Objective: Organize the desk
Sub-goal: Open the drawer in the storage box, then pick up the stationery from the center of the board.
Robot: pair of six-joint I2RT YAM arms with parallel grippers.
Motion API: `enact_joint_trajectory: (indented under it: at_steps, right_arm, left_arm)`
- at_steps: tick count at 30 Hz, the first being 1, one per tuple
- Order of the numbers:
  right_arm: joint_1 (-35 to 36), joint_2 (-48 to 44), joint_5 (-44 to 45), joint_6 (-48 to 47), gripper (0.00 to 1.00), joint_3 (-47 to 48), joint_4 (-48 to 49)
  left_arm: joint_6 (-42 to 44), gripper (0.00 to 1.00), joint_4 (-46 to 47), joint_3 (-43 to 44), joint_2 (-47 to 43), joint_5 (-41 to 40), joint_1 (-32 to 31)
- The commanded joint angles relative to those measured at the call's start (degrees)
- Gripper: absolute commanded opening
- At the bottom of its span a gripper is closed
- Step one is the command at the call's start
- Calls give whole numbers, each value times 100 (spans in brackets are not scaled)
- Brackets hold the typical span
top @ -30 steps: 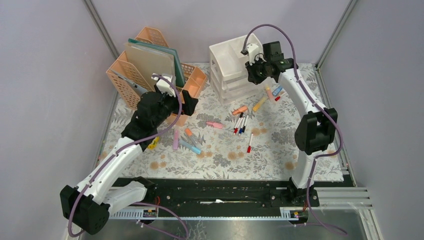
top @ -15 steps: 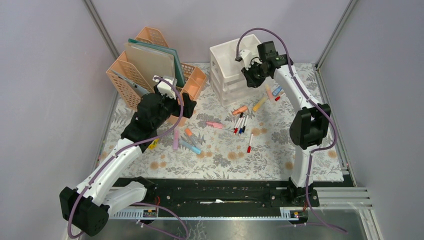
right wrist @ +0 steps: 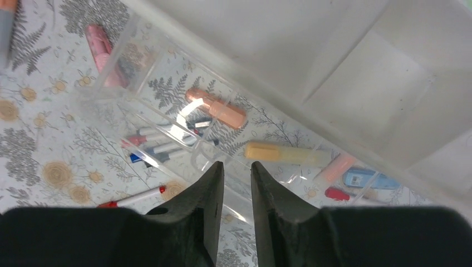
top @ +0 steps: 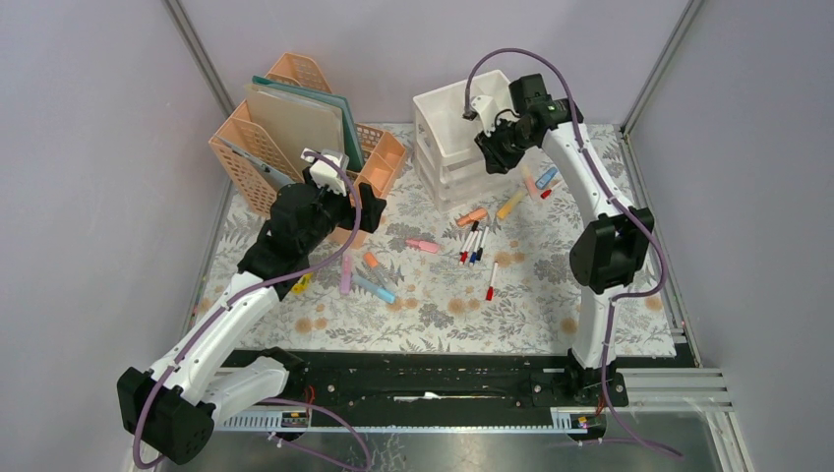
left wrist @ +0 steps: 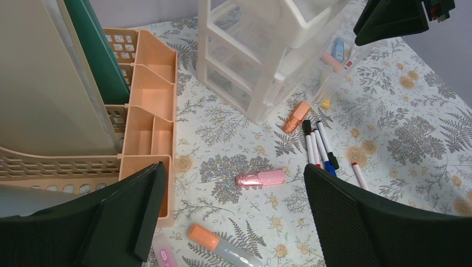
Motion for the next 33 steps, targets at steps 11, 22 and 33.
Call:
enact_joint_trajectory:
  at_steps: [11,22,33]
  right_arm:
    - [31,-2835,-1810,1166,56,-2012,1286]
    - [-293,-5995,-2472,1531,99,-6490,3058]
    - [-783,-6072,-2816,1682,99,-6715,3186]
  left_arm:
    - [-1041,99,577,-87,85,923,325]
    - [-3240,99,330,-1134,-234,2215,339]
    - [-4031,99,-801,-2061,-891,-1860,-2277]
